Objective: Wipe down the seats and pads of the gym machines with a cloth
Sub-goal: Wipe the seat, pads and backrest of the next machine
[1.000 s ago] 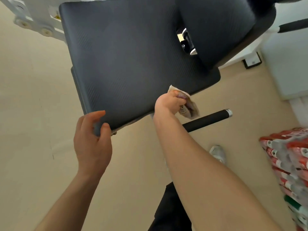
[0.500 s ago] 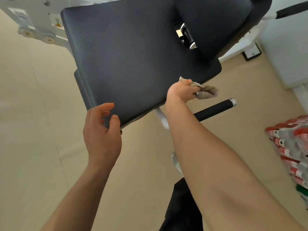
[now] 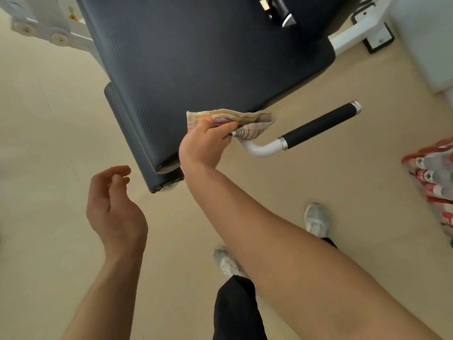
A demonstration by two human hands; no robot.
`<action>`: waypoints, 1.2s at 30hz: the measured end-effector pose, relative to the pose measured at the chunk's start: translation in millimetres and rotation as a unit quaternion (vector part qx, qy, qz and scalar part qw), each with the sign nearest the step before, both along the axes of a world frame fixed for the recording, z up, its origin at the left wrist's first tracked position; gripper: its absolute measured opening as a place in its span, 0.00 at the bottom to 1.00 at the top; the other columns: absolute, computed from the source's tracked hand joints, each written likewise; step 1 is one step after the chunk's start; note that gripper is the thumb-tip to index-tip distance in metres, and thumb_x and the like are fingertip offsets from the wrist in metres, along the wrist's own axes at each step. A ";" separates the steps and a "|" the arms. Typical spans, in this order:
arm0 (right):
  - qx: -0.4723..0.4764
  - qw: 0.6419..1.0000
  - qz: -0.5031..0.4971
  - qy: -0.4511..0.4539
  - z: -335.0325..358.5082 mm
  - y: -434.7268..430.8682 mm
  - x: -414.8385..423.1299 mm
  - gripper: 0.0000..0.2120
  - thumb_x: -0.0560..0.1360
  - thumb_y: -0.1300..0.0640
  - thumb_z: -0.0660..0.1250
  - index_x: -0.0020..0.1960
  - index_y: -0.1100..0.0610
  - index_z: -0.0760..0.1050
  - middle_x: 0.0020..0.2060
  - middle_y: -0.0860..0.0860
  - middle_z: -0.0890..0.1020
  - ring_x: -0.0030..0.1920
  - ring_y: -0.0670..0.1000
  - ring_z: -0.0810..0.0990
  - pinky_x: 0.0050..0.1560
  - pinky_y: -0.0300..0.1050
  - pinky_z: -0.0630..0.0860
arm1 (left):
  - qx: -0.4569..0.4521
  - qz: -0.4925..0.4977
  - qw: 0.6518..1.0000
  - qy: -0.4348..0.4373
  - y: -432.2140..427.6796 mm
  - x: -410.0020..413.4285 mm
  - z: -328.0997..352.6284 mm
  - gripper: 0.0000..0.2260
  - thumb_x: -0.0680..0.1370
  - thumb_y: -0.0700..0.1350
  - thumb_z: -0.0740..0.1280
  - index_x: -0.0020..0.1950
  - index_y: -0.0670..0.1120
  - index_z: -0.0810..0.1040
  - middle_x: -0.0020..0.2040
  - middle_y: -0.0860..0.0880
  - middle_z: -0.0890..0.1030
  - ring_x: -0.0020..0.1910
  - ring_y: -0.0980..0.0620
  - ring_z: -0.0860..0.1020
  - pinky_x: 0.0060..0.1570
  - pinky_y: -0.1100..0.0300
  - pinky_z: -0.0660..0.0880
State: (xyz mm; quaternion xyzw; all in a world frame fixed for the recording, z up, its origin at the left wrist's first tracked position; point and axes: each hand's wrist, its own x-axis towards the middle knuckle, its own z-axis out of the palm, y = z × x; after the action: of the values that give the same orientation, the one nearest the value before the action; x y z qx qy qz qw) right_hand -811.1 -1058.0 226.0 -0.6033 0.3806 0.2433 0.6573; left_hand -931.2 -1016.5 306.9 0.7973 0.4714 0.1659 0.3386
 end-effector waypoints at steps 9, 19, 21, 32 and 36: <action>-0.004 0.981 -0.154 -0.120 -11.9 44.4 -47.3 0.28 0.86 0.52 0.51 0.82 0.54 0.44 0.79 0.55 0.57 0.71 0.54 0.68 0.50 0.18 0.59 | 0.008 -0.105 0.994 -0.034 45.1 -23.1 -33.3 0.14 0.82 0.45 0.52 0.50 0.50 0.78 0.52 0.54 0.83 0.53 0.54 0.81 0.52 0.64 0.72; -0.034 0.942 -0.197 -0.269 -41.6 68.1 -49.7 0.30 0.85 0.55 0.53 0.82 0.57 0.43 0.78 0.60 0.55 0.74 0.58 0.64 0.66 0.30 0.63 | -0.038 -0.117 0.990 -0.069 114.3 -57.1 -70.8 0.14 0.82 0.45 0.54 0.45 0.52 0.78 0.50 0.51 0.84 0.49 0.53 0.82 0.48 0.62 0.72; -0.048 0.931 -0.178 -0.316 -47.0 66.2 -53.6 0.30 0.85 0.56 0.53 0.82 0.59 0.44 0.78 0.62 0.54 0.75 0.58 0.62 0.67 0.33 0.62 | -0.066 -0.098 0.988 -0.098 117.1 -49.7 -78.8 0.13 0.82 0.45 0.55 0.45 0.52 0.78 0.49 0.51 0.84 0.48 0.54 0.83 0.47 0.64 0.72; -0.448 0.688 0.217 -0.528 -81.1 41.4 -110.2 0.27 0.84 0.52 0.55 0.79 0.62 0.59 0.76 0.68 0.61 0.77 0.69 0.58 0.77 0.63 0.58 | -0.201 -0.027 0.968 -0.145 97.6 -34.5 -104.8 0.10 0.83 0.46 0.57 0.49 0.51 0.78 0.48 0.55 0.82 0.51 0.54 0.80 0.45 0.67 0.72; -0.515 0.491 0.341 -0.615 -87.4 2.3 -87.6 0.22 0.84 0.54 0.59 0.77 0.57 0.65 0.72 0.68 0.68 0.74 0.69 0.64 0.75 0.64 0.60 | -0.230 -0.018 0.963 -0.140 98.5 -22.8 -104.8 0.09 0.83 0.48 0.58 0.47 0.55 0.76 0.46 0.57 0.80 0.51 0.55 0.79 0.55 0.50 0.78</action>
State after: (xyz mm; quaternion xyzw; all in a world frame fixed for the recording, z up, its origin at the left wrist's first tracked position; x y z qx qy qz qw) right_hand -898.7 -1055.7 138.6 -0.9138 -0.2971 -0.2232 0.1637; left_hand -954.1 -917.9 202.0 0.6751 0.4299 0.1568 0.5787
